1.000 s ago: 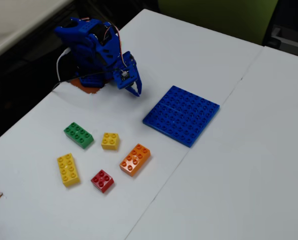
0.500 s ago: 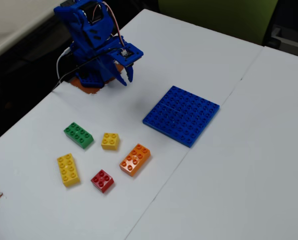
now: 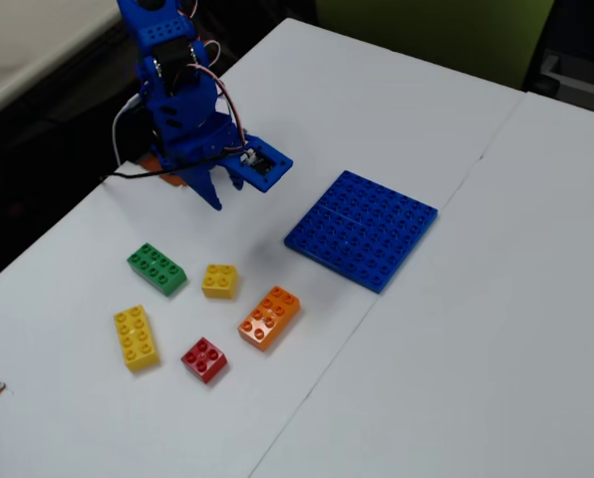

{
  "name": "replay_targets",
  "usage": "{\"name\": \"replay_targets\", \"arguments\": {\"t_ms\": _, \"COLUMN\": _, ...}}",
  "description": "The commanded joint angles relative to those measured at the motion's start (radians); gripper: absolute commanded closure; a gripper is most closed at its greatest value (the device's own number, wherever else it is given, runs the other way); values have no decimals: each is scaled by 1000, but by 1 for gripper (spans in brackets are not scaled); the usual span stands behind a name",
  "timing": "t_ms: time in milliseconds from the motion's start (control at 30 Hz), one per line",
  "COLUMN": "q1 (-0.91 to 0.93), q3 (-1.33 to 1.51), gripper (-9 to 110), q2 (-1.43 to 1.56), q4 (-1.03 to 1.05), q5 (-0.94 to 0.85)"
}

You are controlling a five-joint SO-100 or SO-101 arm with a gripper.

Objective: Pick up the 2x2 yellow block and go up the 8x8 blue block.

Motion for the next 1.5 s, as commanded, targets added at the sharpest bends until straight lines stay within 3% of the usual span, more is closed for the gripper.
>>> {"name": "replay_targets", "arguments": {"t_ms": 0, "q1": 48, "q3": -167, "gripper": 83, "q2": -123, "q4": 11, "q5": -146}}
{"name": "replay_targets", "arguments": {"t_ms": 233, "q1": 91, "q3": -391, "gripper": 82, "q2": -380, "q4": 0, "q5": -399}}
{"name": "replay_targets", "arguments": {"t_ms": 533, "q1": 107, "q3": -393, "gripper": 81, "q2": -514, "q4": -146, "q5": -511}}
{"name": "replay_targets", "arguments": {"t_ms": 800, "q1": 137, "q3": -459, "gripper": 77, "q2": -577, "q4": -156, "q5": -592}}
{"name": "replay_targets", "arguments": {"t_ms": 1067, "q1": 141, "q3": -529, "gripper": 76, "q2": -666, "q4": -190, "q5": -574}}
{"name": "replay_targets", "arguments": {"t_ms": 1467, "q1": 101, "q3": -532, "gripper": 74, "q2": -761, "q4": -201, "q5": -380}}
